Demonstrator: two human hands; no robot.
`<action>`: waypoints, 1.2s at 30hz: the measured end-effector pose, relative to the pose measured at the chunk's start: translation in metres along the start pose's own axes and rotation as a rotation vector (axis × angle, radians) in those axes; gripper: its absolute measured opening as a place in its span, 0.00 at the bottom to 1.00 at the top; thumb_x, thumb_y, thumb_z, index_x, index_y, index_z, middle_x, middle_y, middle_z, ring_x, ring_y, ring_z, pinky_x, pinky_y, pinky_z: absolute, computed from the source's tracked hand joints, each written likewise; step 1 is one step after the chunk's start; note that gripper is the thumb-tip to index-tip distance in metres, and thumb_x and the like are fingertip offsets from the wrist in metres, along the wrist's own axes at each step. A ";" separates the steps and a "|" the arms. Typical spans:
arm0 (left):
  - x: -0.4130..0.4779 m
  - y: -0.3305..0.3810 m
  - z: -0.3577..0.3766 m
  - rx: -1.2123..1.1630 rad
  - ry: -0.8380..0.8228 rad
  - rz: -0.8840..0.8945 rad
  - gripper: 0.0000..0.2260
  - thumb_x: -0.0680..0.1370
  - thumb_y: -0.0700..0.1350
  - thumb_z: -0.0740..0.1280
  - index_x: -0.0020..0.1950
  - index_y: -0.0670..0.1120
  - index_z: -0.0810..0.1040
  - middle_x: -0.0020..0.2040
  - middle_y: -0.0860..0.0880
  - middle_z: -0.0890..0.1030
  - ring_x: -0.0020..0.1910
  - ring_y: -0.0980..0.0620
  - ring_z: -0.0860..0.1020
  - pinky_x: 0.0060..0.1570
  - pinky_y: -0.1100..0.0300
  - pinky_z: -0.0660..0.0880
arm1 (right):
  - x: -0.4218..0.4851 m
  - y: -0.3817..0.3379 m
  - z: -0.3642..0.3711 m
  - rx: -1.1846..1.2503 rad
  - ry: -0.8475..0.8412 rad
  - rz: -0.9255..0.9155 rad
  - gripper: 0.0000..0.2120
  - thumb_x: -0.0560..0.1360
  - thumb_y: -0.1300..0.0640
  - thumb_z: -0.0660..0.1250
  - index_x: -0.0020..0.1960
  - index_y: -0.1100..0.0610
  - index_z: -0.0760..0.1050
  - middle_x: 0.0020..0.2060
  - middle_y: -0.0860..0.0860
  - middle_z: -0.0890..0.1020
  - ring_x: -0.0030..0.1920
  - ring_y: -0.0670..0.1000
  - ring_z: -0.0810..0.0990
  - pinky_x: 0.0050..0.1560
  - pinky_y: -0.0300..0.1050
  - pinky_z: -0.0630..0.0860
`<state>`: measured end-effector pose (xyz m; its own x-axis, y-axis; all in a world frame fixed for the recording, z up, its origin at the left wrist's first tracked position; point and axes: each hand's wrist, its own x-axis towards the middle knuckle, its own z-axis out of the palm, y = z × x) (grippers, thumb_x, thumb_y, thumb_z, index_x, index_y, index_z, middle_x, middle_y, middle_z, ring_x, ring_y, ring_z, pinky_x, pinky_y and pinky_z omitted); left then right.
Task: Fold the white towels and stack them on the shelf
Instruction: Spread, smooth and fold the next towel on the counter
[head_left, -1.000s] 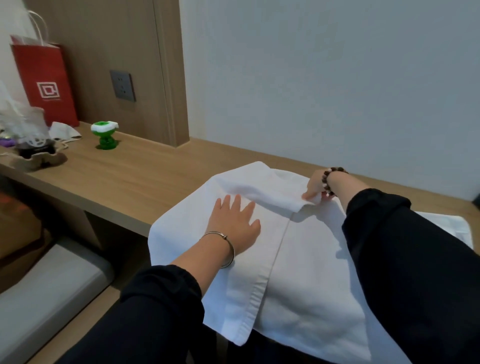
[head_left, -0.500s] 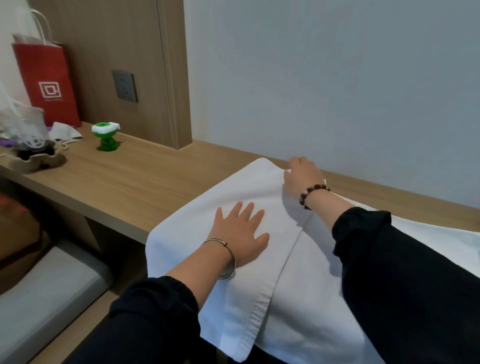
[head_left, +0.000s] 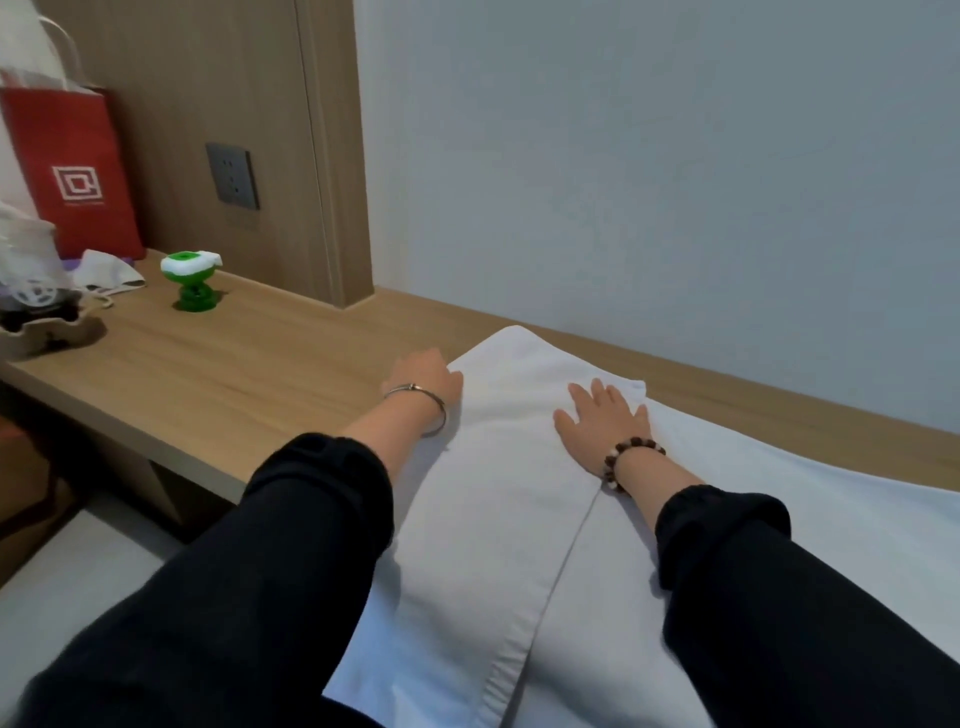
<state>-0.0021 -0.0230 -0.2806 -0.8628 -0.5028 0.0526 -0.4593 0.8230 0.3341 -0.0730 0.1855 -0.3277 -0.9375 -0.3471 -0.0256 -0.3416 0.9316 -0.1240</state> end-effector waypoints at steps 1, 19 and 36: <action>0.007 0.000 0.002 -0.025 -0.036 -0.055 0.17 0.79 0.52 0.59 0.61 0.43 0.74 0.59 0.42 0.77 0.56 0.41 0.74 0.52 0.53 0.72 | 0.001 0.000 0.001 -0.004 0.000 -0.006 0.29 0.79 0.40 0.43 0.78 0.47 0.47 0.78 0.49 0.45 0.77 0.52 0.44 0.74 0.60 0.44; -0.023 0.036 0.006 0.377 -0.005 0.244 0.18 0.80 0.50 0.57 0.69 0.48 0.65 0.66 0.46 0.67 0.67 0.45 0.64 0.59 0.50 0.65 | 0.033 -0.004 -0.004 0.009 -0.012 0.027 0.29 0.79 0.41 0.43 0.78 0.47 0.48 0.78 0.48 0.46 0.77 0.52 0.45 0.73 0.62 0.43; -0.149 0.024 0.034 0.285 -0.258 0.555 0.23 0.79 0.50 0.51 0.75 0.52 0.54 0.78 0.53 0.49 0.76 0.48 0.45 0.65 0.29 0.47 | -0.021 0.021 -0.034 -0.085 0.098 -0.236 0.15 0.78 0.55 0.54 0.61 0.53 0.71 0.58 0.53 0.73 0.59 0.56 0.68 0.57 0.51 0.70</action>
<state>0.1085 0.0810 -0.3119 -0.9935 0.0643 -0.0936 0.0589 0.9965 0.0595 -0.0631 0.2155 -0.2962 -0.8320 -0.5474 0.0903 -0.5517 0.8335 -0.0310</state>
